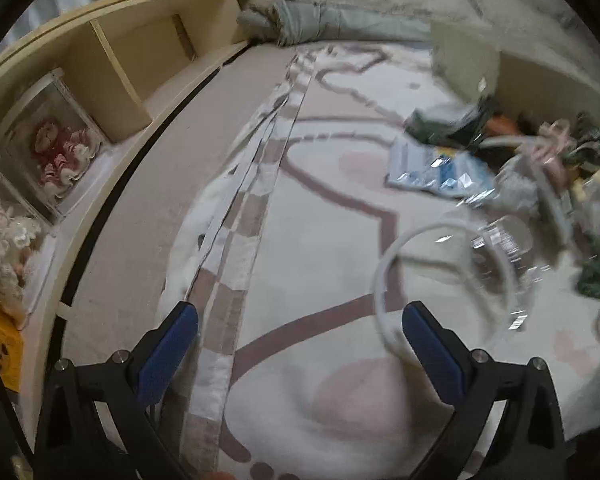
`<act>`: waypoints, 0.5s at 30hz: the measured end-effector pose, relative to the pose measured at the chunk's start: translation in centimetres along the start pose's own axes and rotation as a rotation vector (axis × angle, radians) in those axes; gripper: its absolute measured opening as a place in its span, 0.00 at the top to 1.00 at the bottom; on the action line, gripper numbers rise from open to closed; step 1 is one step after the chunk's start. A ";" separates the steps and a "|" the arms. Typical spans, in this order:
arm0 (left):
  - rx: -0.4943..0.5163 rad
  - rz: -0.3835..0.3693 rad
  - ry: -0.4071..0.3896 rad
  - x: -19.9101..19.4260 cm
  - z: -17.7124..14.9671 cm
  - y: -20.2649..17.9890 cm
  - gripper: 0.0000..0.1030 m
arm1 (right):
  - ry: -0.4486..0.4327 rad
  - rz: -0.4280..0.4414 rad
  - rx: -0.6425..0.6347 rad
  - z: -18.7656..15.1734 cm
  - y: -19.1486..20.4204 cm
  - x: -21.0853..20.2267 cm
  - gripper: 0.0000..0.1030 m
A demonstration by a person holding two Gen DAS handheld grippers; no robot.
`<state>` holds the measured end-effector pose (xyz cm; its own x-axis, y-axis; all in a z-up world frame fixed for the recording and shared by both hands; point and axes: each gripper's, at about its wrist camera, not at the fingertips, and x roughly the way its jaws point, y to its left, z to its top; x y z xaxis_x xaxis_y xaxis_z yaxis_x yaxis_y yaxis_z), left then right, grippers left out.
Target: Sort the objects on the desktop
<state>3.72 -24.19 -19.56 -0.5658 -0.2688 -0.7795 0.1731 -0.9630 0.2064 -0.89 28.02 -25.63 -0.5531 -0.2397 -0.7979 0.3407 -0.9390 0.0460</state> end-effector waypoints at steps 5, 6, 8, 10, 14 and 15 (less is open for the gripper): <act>0.014 -0.123 -0.059 -1.8 0.1 -1.7 0.00 | -0.002 0.007 0.000 -0.1 -0.1 0.0 0.00; 0.024 -0.143 -0.063 -1.8 0.1 -2.1 0.00 | -0.001 0.007 -0.001 0.0 -0.1 0.0 0.00; 0.059 -0.167 -0.067 -1.8 0.1 -3.4 0.00 | 0.004 0.006 -0.005 0.0 -0.1 -0.1 0.00; 0.092 -0.163 -0.057 -1.3 0.1 -4.5 0.00 | 0.003 0.003 0.005 0.0 -0.2 -0.3 0.00; 0.133 -0.134 -0.030 -0.4 -0.4 -5.7 0.00 | -0.003 -0.042 0.045 0.0 -1.2 -0.8 0.00; 0.132 -0.123 -0.029 -0.2 -0.4 -5.5 0.00 | -0.008 -0.054 0.062 0.0 -1.5 -0.9 0.00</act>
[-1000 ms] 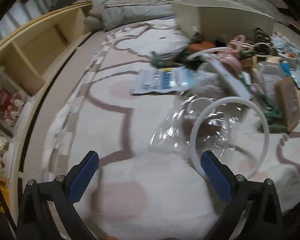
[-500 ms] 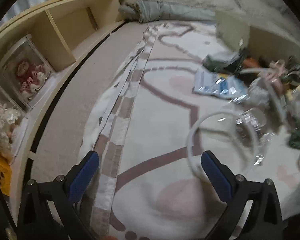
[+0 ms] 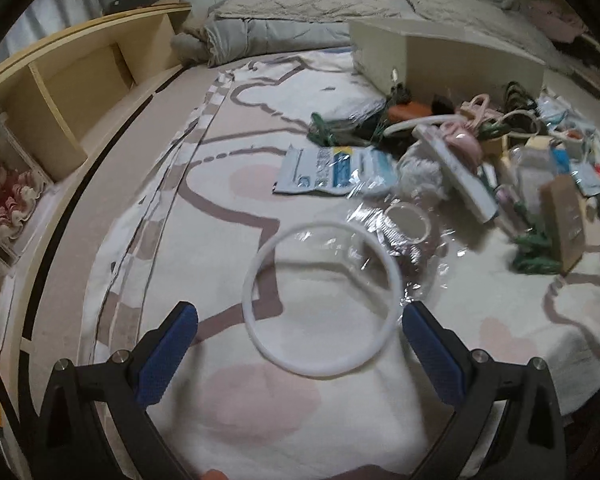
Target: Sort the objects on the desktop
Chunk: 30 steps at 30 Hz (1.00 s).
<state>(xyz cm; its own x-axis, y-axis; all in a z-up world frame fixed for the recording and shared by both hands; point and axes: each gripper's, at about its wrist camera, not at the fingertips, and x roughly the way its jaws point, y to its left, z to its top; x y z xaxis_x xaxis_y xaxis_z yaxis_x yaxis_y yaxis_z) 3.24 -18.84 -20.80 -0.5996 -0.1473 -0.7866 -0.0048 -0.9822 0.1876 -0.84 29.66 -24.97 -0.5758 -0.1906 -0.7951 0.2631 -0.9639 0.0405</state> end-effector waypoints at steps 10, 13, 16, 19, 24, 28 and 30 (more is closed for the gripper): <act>-0.165 0.106 0.034 1.8 -0.6 5.0 0.00 | -0.047 -0.108 0.196 -0.1 -3.7 -1.0 0.00; -0.191 0.087 0.022 1.5 -0.7 5.4 0.00 | -0.029 -0.147 0.200 -0.1 -3.9 -1.0 0.00; -0.191 0.056 0.000 1.1 -0.3 5.1 0.00 | -0.019 -0.156 0.178 -0.1 -3.6 -1.1 0.00; -0.189 0.039 -0.003 1.5 0.4 4.6 0.00 | -0.029 -0.151 0.150 0.0 -3.1 -1.5 0.00; -0.184 0.064 0.014 3.1 1.0 4.4 0.00 | -0.042 -0.146 0.112 0.7 -2.1 -1.4 0.00; -0.175 0.074 0.009 3.5 0.6 4.2 0.00 | -0.024 -0.164 0.106 1.1 -1.7 -0.7 0.00; -0.179 0.073 0.002 3.6 0.5 4.3 0.00 | -0.013 -0.192 0.119 1.1 -1.8 -0.4 0.00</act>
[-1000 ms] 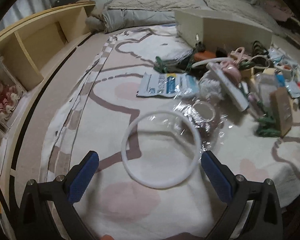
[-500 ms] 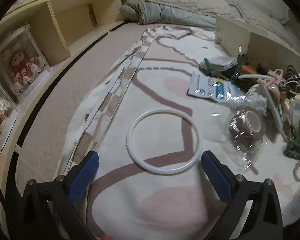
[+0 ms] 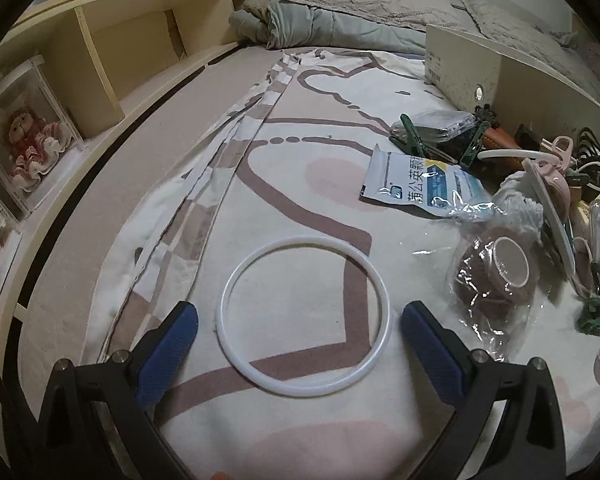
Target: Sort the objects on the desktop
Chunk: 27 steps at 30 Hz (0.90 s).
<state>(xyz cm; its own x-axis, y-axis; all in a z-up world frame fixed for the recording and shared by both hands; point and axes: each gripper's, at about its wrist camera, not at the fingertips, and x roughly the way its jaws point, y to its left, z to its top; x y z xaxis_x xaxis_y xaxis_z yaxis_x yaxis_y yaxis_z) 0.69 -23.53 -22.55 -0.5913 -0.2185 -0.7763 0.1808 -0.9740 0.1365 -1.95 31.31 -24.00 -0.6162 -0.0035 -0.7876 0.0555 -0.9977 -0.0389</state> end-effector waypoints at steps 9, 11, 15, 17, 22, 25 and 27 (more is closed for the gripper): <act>-0.026 0.004 -0.007 0.4 -0.5 0.0 0.00 | 0.021 0.011 0.052 0.0 -1.2 0.2 0.16; -0.033 -0.004 -0.005 0.4 -0.5 0.1 0.00 | 0.012 0.027 0.026 0.1 -0.8 0.1 0.21; -0.037 -0.007 -0.001 0.4 -0.5 0.1 0.00 | 0.008 0.077 -0.014 0.3 0.1 0.1 0.51; -0.036 -0.007 0.003 0.4 -0.4 0.1 0.00 | 0.001 0.079 -0.025 0.4 0.3 -0.1 0.55; -0.045 0.003 -0.016 0.2 -0.5 0.1 0.00 | -0.016 0.051 0.002 0.3 -0.7 -0.8 0.55; -0.051 0.006 -0.017 0.3 -0.3 0.1 0.00 | -0.003 0.030 0.039 0.1 -1.6 -0.8 0.55; -0.056 0.003 -0.016 0.3 -0.2 0.2 0.00 | 0.006 0.031 0.046 0.0 -1.8 -0.6 0.55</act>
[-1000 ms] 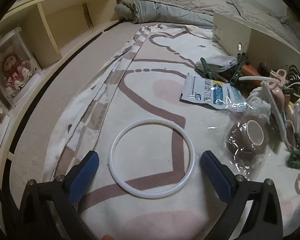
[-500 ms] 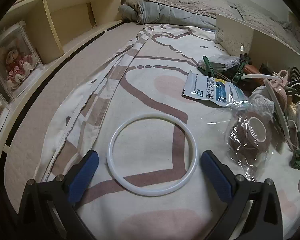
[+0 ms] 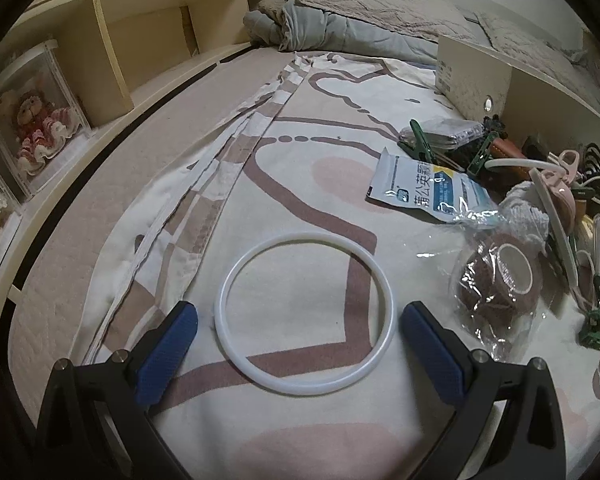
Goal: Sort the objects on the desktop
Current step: 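Grasp the white ring with the left tool while the right tool grasps the bamboo card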
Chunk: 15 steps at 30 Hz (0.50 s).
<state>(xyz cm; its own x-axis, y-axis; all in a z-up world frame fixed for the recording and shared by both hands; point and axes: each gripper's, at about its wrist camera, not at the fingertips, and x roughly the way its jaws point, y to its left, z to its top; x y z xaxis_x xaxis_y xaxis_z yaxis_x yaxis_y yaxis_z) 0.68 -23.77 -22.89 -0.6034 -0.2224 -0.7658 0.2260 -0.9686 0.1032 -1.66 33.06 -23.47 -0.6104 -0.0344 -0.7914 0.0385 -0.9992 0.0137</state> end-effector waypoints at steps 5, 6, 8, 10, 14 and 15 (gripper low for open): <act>-0.008 -0.002 -0.013 0.0 0.3 0.1 0.08 | 0.001 0.001 -0.002 -0.1 0.0 0.2 0.55; -0.009 -0.004 -0.015 -0.1 0.3 0.1 0.09 | 0.000 0.002 0.000 -0.2 0.0 0.1 0.55; -0.010 -0.006 -0.020 -0.2 0.3 0.2 0.18 | 0.000 0.002 -0.001 -0.1 0.0 0.1 0.55; -0.006 -0.004 -0.028 -0.3 0.3 0.1 0.18 | -0.001 0.000 -0.002 -0.1 0.0 0.1 0.55; 0.012 0.003 -0.041 -0.6 0.3 -0.3 0.18 | -0.004 0.003 -0.001 -0.1 0.0 0.0 0.55; 0.014 0.004 -0.047 -0.7 0.3 -0.3 0.18 | -0.005 0.004 -0.001 -0.1 0.0 0.0 0.55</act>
<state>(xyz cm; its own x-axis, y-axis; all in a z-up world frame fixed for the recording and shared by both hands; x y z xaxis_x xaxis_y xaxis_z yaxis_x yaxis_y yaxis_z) 0.81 -23.36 -22.20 -0.6378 -0.2310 -0.7347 0.2179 -0.9691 0.1155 -1.56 33.06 -23.55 -0.6142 -0.0384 -0.7882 0.0417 -0.9990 0.0161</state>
